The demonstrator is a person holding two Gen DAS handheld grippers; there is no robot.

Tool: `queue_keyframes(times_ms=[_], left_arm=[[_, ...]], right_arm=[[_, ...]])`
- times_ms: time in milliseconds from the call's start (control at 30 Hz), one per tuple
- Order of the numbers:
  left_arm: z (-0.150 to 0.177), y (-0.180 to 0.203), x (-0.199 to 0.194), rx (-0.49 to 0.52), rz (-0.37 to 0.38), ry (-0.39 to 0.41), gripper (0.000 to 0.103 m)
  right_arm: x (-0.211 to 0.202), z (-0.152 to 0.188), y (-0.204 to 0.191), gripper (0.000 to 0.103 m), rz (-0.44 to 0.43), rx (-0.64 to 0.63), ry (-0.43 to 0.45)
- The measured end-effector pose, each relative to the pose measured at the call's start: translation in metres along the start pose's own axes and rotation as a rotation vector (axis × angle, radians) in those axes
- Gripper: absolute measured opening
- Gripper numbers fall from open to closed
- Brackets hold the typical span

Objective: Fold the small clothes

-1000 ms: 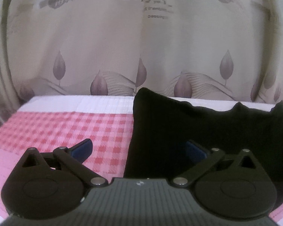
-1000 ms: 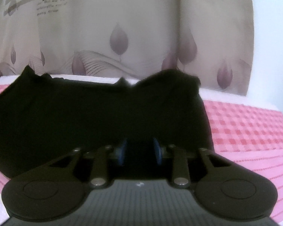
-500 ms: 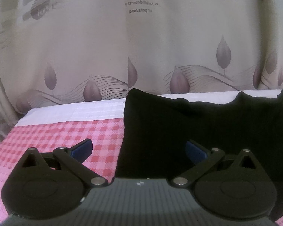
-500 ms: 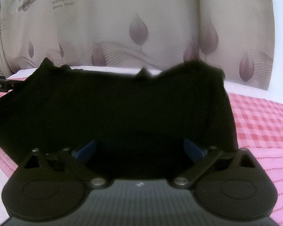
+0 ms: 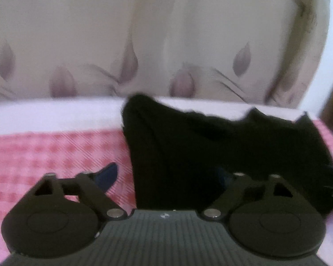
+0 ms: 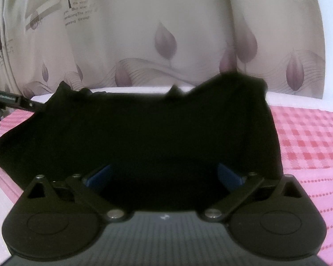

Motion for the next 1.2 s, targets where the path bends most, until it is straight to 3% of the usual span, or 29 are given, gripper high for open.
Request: queue_keyframes(times_ms=[33,100,200,300,433,633,667,700,733,767,867,1067,1200], left_arm=[[0.001,-0.003,0.005,-0.001,0.017,-0.026,0.063],[0.005,-0.008,0.016,-0.003,0.063,-0.075,0.054],[0.006,-0.014,0.024,-0.031,0.133,-0.094,0.052],[0.002,-0.021,0.027,-0.041,0.202,-0.105,0.064],[-0.002,-0.021,0.032,0.040,0.169,-0.119,0.085],[-0.008,-0.022,0.043,-0.001,0.210,-0.077,0.085],[-0.008,-0.022,0.045,0.000,0.224,-0.063,0.083],[-0.009,-0.024,0.044,-0.018,0.236,-0.044,0.074],[-0.009,-0.028,0.044,-0.048,0.253,-0.022,0.045],[-0.007,-0.034,0.045,-0.101,0.271,-0.006,0.034],[-0.002,-0.035,0.042,-0.211,0.282,0.044,0.024],[-0.024,0.019,0.025,-0.204,0.223,0.077,0.021],[-0.043,0.070,0.023,-0.233,0.229,0.061,0.019]], right_arm=[[0.000,0.000,0.001,0.103,-0.005,0.005,0.002],[-0.001,0.000,0.002,0.103,-0.011,0.015,0.005],[-0.001,0.000,0.002,0.103,-0.009,0.012,0.007],[-0.001,0.000,0.001,0.103,-0.003,0.003,0.005],[-0.002,0.000,0.002,0.103,-0.009,0.008,0.009],[-0.003,0.000,0.001,0.103,-0.004,0.006,0.016],[-0.003,0.000,0.001,0.103,-0.003,0.008,0.018],[-0.004,0.000,0.002,0.103,-0.002,0.011,0.022],[-0.005,0.000,0.002,0.103,-0.002,0.018,0.028],[-0.006,0.000,0.003,0.103,-0.004,0.027,0.033],[-0.007,-0.001,0.006,0.103,-0.014,0.048,0.040],[-0.010,-0.004,0.011,0.103,-0.019,0.071,0.057],[-0.016,-0.006,0.022,0.103,-0.038,0.136,0.091]])
Point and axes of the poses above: each gripper's, at about its wrist camera, not at the fingertips, and x roughly the way its jaws point, y to its right, z to its underside, the point moved 7 cm from there along x, roughly the way its jaws point, and after that the axes turned 11 degrees about z, right-handed, at the moved point
